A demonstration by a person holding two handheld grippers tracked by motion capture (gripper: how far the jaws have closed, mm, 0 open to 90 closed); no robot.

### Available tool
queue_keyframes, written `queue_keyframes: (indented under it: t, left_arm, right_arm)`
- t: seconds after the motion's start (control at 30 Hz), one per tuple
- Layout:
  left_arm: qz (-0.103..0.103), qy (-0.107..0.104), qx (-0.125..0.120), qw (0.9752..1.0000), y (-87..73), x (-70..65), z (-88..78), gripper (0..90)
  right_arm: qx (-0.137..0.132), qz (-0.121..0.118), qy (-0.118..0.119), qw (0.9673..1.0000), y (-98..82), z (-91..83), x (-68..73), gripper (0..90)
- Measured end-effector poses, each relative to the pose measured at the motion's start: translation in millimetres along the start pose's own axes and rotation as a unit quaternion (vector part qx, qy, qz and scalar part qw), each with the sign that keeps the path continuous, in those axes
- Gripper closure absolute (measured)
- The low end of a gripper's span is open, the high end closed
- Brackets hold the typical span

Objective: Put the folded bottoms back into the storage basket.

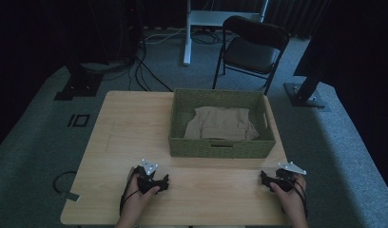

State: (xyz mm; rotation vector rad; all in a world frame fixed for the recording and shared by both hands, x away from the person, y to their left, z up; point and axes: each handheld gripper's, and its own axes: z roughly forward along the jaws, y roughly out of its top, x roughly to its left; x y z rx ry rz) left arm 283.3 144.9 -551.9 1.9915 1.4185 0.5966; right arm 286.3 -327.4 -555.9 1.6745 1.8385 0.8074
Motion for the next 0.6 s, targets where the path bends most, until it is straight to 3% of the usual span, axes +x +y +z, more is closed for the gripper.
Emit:
queue_keyframes:
  t: [0.03,0.07,0.17,0.6]
  left_arm:
    - [0.0,0.0,0.0,1.0,0.0,0.0,0.0,11.7]
    - [-0.018,0.017,-0.001,0.9997,-0.1,0.7,0.1,11.7]
    - [-0.028,0.026,-0.001,0.9993,0.0,1.3,0.4,11.1]
    - [-0.038,0.036,0.011,0.9986,1.1,1.9,2.3,2.9]
  right_arm:
    - [0.0,0.0,0.0,1.0,0.0,0.0,0.0,13.4]
    - [0.0,0.0,0.0,1.0,0.0,0.0,0.0,13.4]
    - [0.0,0.0,0.0,1.0,0.0,0.1,0.0,13.2]
    - [0.002,0.0,-0.001,1.0,0.9,1.1,0.1,12.0]
